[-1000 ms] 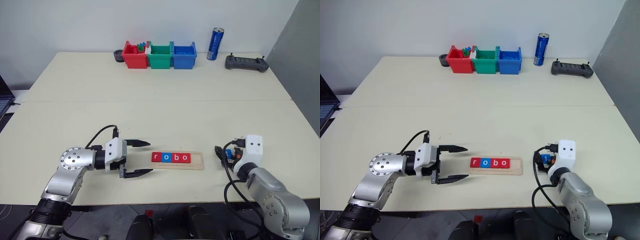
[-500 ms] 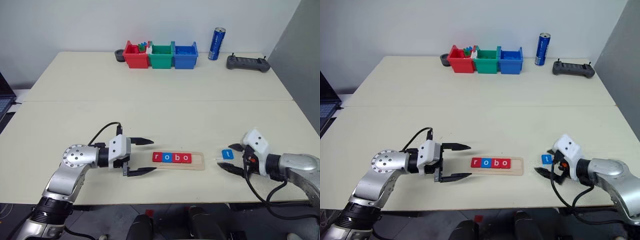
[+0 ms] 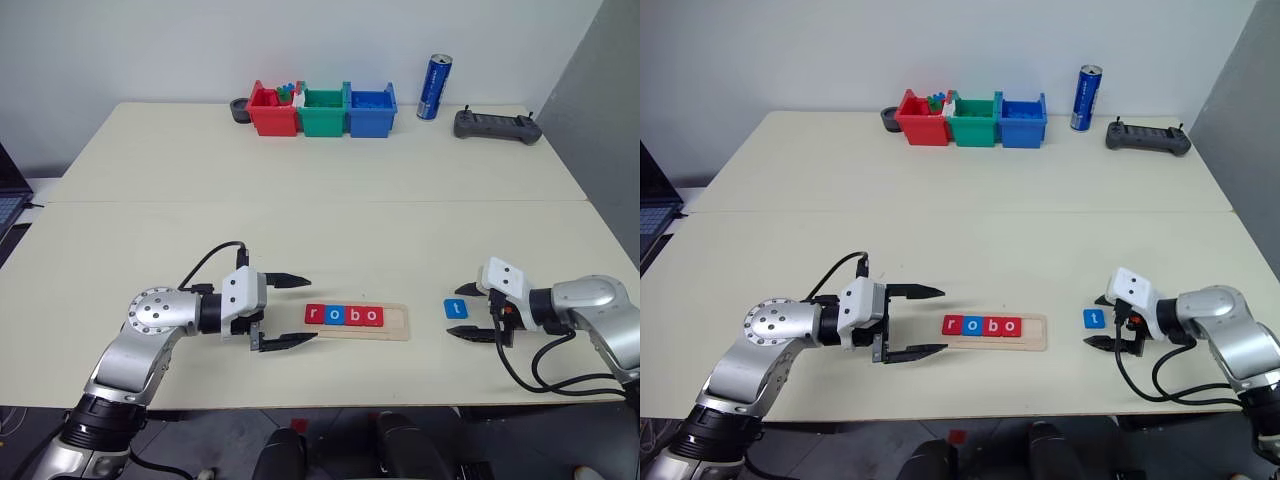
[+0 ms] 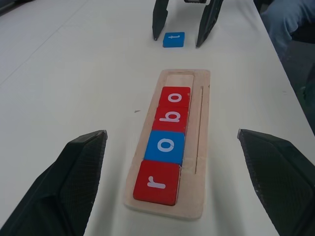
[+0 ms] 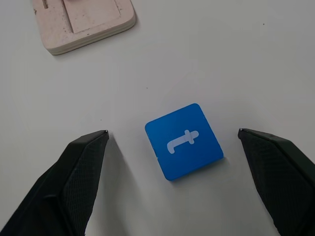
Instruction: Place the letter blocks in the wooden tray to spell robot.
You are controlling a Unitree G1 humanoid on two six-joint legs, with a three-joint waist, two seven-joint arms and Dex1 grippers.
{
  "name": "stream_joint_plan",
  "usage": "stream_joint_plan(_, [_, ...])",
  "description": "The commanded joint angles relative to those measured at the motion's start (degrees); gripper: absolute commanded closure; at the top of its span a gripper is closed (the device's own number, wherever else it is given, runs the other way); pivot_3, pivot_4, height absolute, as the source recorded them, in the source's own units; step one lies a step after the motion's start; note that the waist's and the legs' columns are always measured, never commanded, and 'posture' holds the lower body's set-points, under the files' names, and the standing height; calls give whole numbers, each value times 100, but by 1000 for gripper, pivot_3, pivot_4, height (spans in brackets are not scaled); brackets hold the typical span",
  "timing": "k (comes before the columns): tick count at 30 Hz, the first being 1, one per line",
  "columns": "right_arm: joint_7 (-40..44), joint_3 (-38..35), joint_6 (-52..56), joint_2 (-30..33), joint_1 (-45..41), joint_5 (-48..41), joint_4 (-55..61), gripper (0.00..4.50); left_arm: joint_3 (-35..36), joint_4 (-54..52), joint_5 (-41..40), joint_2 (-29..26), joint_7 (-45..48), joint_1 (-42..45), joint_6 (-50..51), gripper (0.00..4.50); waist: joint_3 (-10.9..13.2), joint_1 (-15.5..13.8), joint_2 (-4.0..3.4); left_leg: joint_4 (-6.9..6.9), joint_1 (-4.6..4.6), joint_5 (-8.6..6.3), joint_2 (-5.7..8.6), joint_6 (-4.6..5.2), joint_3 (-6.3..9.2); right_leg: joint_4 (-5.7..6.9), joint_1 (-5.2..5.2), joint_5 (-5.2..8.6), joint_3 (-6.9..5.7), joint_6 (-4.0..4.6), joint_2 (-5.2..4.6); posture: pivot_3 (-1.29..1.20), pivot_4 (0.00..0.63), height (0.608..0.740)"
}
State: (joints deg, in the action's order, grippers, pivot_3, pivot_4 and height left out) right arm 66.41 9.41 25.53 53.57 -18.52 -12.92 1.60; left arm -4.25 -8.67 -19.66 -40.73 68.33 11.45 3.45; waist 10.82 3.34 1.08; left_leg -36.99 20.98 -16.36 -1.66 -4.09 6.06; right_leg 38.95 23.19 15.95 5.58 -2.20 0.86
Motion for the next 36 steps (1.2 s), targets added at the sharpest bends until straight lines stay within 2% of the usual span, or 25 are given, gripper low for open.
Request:
stream_joint_plan(1, [177, 79, -9, -65, -256, 65, -199, 362, 113, 33, -3, -24, 37, -45, -216, 0, 0, 2, 0, 0, -1, 0, 0, 0, -1, 0, 0, 0, 1, 0, 0, 0, 150, 740])
stream_joint_plan(3, [215, 101, 25, -122, -314, 58, -267, 931, 108, 60, 1, -19, 32, -62, -263, 0, 0, 2, 0, 0, -1, 0, 0, 0, 0, 1, 0, 0, 0, 0, 0, 0, 150, 740])
stream_joint_plan(9, [303, 83, 116, -169, -310, 18, -234, 3094, 125, 17, -11, -41, 11, -208, -332, 0, 0, -4, 0, 1, 0, 0, 0, 0, 1, 1, 0, -1, -1, 1, -1, 0, 150, 740])
stream_joint_plan(12, [347, 66, 62, -148, -305, 9, 45, 3108, 139, 31, -18, -55, 18, -240, -359, 0, 0, -6, 0, 0, 0, 0, 0, 0, 1, 2, 0, -1, -2, 2, -1, 0, 150, 740])
stream_joint_plan(14, [325, 116, 189, -157, -302, -53, 672, 3108, 151, 97, -20, -61, 42, -234, -391, 0, 1, 0, -2, 0, -1, 0, 0, 0, 1, 3, 0, -1, -1, 1, -1, 0, 150, 740])
stream_joint_plan(16, [226, 229, 445, -265, -370, -121, 1305, 3108, 154, 119, -23, -65, 49, -227, -393, 0, 1, 11, -3, 1, -1, 0, 0, 0, 2, 5, 1, -1, -1, 1, 0, 0, 150, 740])
stream_joint_plan(21, [-15, 584, 970, -590, -564, -95, 2058, 3108, 120, 101, -16, -45, 30, -192, -364, 0, 1, -10, -3, -1, 2, 0, 0, -1, 6, 4, 1, 0, -4, 0, -1, 0, 150, 740])
stream_joint_plan(26, [-272, 1007, 1089, -859, -803, 219, 1970, 3108, 97, -56, -34, -54, -28, -154, -228, 0, 1, -14, -2, -1, 2, 0, 1, -1, 6, 3, 1, -1, -6, 1, -2, 0, 150, 740])
stream_joint_plan(36, [-312, 1226, 1120, -1010, -998, 348, 1637, 3108, 114, -366, -51, -54, -158, -125, 84, 0, 1, -11, -2, -1, 2, 0, 0, -1, 7, 3, 1, -1, -7, 1, -2, 0, 150, 740])
